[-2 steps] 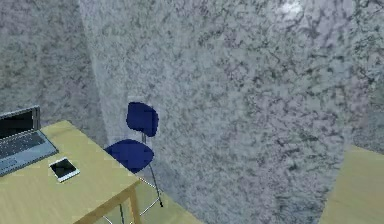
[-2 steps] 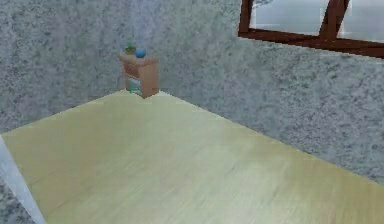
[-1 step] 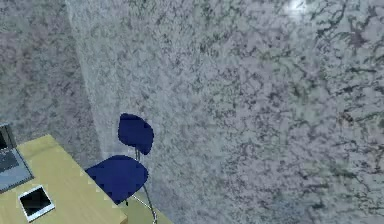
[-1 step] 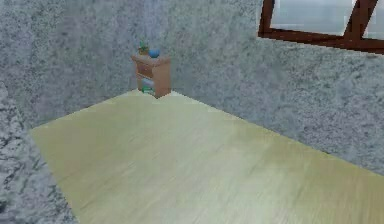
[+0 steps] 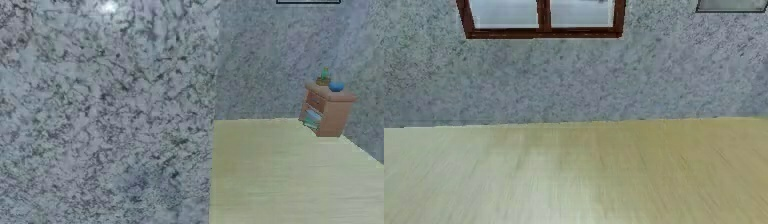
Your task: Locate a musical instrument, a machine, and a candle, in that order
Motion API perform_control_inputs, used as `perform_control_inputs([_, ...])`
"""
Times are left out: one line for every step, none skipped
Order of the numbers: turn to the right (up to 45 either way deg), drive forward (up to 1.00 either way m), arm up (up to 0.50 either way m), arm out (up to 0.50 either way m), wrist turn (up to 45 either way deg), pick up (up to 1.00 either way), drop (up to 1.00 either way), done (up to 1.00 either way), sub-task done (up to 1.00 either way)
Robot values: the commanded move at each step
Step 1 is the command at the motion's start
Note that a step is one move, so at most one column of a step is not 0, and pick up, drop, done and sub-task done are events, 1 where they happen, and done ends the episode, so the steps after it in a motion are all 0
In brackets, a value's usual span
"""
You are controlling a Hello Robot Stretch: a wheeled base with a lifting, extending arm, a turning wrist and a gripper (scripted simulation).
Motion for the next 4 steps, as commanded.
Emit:
perform_control_inputs([45.0,0.0,0.0,0.0,0.0,0.0,0.0,0.0,0.0])
perform_control_inputs([33.0,0.0,0.0,0.0,0.0,0.0,0.0,0.0,0.0])
perform_control_inputs([0.0,0.1,0.0,0.0,0.0,0.0,0.0,0.0,0.0])
perform_control_inputs([-45.0,0.0,0.0,0.0,0.0,0.0,0.0,0.0,0.0])
